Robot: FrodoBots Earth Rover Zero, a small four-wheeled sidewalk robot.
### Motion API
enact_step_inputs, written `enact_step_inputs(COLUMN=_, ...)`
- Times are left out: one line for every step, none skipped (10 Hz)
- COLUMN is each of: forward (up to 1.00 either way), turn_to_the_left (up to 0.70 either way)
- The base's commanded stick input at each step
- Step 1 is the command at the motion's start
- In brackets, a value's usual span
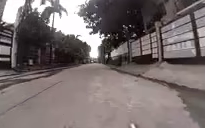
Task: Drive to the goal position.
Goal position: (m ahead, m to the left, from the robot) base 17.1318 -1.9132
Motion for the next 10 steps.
enact_step_inputs(forward=1.0, turn_to_the_left=0.0)
enact_step_inputs(forward=1.0, turn_to_the_left=0.0)
enact_step_inputs(forward=1.0, turn_to_the_left=0.0)
enact_step_inputs(forward=1.0, turn_to_the_left=0.0)
enact_step_inputs(forward=1.0, turn_to_the_left=0.0)
enact_step_inputs(forward=1.0, turn_to_the_left=0.0)
enact_step_inputs(forward=1.0, turn_to_the_left=0.0)
enact_step_inputs(forward=1.0, turn_to_the_left=0.0)
enact_step_inputs(forward=1.0, turn_to_the_left=0.0)
enact_step_inputs(forward=1.0, turn_to_the_left=0.0)
